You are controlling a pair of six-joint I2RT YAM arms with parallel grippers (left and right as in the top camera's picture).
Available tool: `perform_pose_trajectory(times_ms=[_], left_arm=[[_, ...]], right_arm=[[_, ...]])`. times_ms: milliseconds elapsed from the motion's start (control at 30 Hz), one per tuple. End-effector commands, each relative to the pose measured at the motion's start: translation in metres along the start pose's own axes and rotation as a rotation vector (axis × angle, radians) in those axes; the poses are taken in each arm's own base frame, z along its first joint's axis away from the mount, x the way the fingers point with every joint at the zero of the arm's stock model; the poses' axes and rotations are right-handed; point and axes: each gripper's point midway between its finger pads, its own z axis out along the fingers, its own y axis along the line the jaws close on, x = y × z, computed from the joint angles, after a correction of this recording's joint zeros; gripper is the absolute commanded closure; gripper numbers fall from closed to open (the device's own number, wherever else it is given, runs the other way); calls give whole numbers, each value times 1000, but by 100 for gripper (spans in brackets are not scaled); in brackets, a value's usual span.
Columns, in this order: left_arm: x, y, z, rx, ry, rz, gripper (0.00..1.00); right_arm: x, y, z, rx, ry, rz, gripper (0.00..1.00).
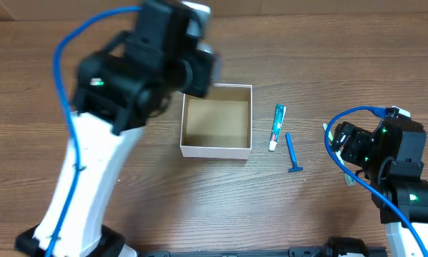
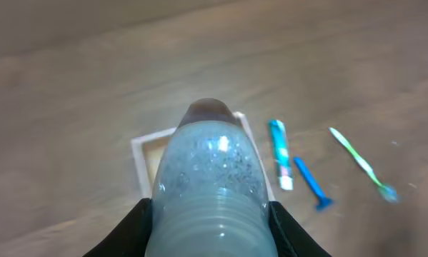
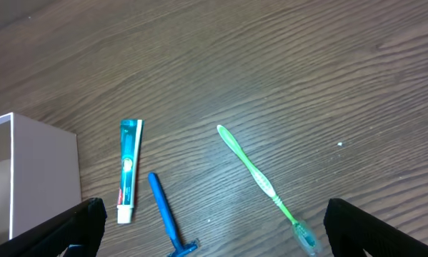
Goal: Pack container
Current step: 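Carry the bottle with the left gripper into the box's back-right corner, then move the left gripper down to the green deodorant pack and grasp it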
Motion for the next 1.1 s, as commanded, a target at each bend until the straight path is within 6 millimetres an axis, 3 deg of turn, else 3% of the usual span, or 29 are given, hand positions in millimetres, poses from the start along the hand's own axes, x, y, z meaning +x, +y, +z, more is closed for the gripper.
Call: perform_pose_trajectory(times_ms=[0, 133, 333, 433, 533, 600, 633, 700, 733, 800, 867, 933, 1000, 1067], left_arm=[[12, -15, 56, -14, 110, -111, 96], [35, -25, 137, -35, 259, -101, 96], [69, -39, 238, 24, 393, -124, 96], [78, -37, 257, 11, 416, -123, 96], [79, -36, 259, 5, 416, -122, 94], [80, -36, 259, 6, 420, -122, 58], [80, -36, 258, 6, 424, -122, 53], [81, -40, 254, 31, 433, -127, 31], [80, -45, 250, 55, 434, -132, 25], [75, -47, 236, 67, 429, -133, 19], [65, -44, 208, 53, 399, -123, 15], [48, -30, 161, -14, 322, -110, 11], [30, -4, 102, -138, 209, -93, 0], [21, 39, 30, -304, 91, -144, 0]], right_arm=[[-12, 4, -10, -22, -39, 10, 0], [-11, 4, -10, -22, -37, 10, 0], [-11, 4, -10, -22, -36, 10, 0], [-11, 5, -10, -25, -35, 10, 0], [-11, 5, -10, -25, -35, 10, 0], [-11, 5, -10, -25, -35, 10, 0], [-11, 5, -10, -25, -35, 10, 0], [-10, 5, -10, -25, -34, 10, 0], [-10, 4, -9, -24, -33, 10, 0], [-10, 4, -9, -24, -32, 10, 0], [-10, 4, -9, -24, -32, 10, 0], [-10, 4, -9, -24, -32, 9, 0], [-10, 4, -9, -24, -32, 10, 0], [-10, 5, -9, -24, -34, 10, 0]])
